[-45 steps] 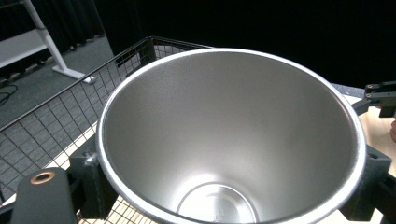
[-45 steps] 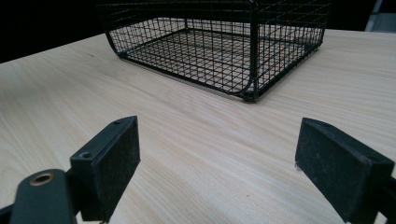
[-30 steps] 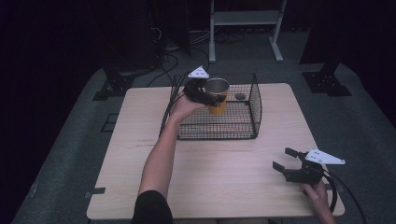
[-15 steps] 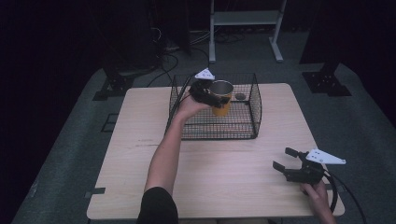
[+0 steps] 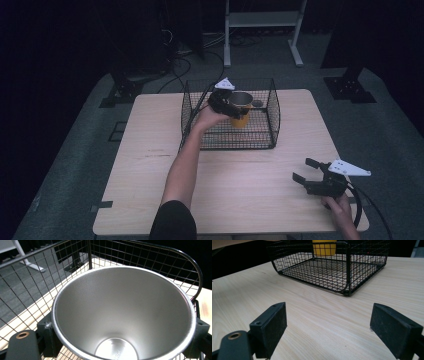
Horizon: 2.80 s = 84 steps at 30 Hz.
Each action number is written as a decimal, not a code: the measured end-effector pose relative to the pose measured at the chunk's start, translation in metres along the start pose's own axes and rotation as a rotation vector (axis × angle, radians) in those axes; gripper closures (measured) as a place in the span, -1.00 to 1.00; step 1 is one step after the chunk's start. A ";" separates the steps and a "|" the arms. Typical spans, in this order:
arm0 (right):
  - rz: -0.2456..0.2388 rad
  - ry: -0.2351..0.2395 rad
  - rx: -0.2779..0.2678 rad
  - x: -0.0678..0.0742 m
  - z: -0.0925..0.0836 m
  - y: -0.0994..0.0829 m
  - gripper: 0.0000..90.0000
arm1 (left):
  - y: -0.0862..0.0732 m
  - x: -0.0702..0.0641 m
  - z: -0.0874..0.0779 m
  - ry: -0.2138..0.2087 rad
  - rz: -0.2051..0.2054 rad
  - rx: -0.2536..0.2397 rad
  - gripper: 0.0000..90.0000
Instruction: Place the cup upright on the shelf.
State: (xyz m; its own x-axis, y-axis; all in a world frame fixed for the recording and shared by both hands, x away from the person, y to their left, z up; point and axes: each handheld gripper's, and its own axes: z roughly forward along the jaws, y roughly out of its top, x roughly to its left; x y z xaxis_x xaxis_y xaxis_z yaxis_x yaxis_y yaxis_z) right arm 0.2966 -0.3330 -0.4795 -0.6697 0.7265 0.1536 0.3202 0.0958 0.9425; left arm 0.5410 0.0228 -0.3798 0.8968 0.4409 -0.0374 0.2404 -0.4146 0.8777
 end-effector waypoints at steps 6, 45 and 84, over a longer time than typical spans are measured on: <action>-0.002 0.002 -0.001 0.000 0.000 0.000 -0.71 | -0.003 -0.001 0.008 0.002 0.036 0.031 -0.70; -0.009 0.002 -0.008 0.000 0.000 0.000 -0.71 | -0.018 0.000 0.027 -0.002 0.061 0.196 -0.79; -0.023 -0.021 0.003 0.004 0.000 0.000 -0.71 | 0.001 -0.024 -0.047 0.062 0.057 -0.046 -0.96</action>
State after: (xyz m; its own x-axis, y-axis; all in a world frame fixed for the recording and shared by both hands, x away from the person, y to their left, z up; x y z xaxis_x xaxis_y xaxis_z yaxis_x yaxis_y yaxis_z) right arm 0.2939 -0.3302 -0.4793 -0.6627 0.7382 0.1261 0.3069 0.1141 0.9449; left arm 0.5025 0.0490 -0.3558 0.8835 0.4666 0.0420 0.1706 -0.4040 0.8987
